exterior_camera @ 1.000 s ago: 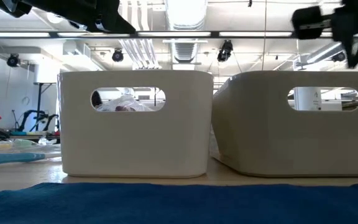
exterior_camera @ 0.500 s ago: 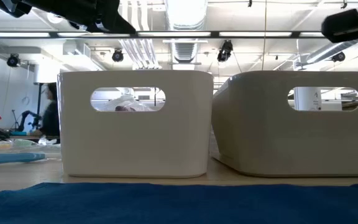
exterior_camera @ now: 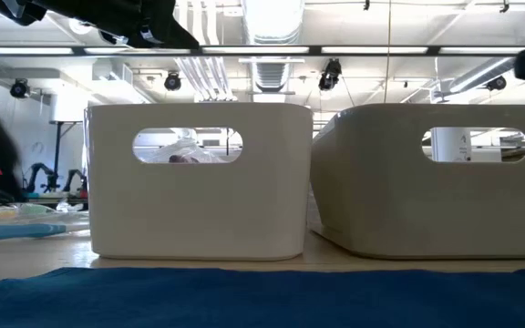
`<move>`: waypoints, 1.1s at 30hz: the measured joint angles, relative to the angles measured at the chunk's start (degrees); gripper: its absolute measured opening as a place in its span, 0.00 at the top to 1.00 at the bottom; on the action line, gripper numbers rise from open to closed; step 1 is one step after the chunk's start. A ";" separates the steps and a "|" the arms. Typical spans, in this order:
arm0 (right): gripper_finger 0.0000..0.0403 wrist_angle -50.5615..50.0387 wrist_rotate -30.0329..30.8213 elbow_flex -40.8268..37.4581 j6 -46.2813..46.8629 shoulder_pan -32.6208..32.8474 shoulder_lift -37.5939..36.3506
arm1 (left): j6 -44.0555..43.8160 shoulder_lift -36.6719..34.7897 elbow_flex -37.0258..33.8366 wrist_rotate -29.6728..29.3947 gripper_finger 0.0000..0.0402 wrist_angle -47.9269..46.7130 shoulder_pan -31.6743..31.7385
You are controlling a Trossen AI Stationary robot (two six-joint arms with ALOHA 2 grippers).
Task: Pick & Place Toothbrushes
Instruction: Put the green toothbrush into the transparent bin
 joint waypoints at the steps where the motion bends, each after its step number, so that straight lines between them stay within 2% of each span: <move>1: 0.75 0.69 -0.07 -0.19 0.44 0.52 0.00 | 0.00 0.00 0.00 0.00 0.46 0.00 0.00; 9: 0.63 3.98 0.21 -1.81 3.01 5.07 0.02 | 0.02 0.00 0.00 0.00 0.46 -0.02 0.00; 16: 0.58 11.03 0.58 -4.71 4.91 7.01 0.11 | 0.06 0.00 0.00 0.00 0.46 -0.02 0.00; 25: 0.60 17.55 0.38 -8.12 7.24 7.35 0.11 | 0.07 0.00 0.00 0.00 0.46 -0.11 0.00; 33: 0.64 18.91 0.06 -10.19 7.37 8.00 0.11 | 0.07 0.00 0.00 0.00 0.46 -0.96 0.00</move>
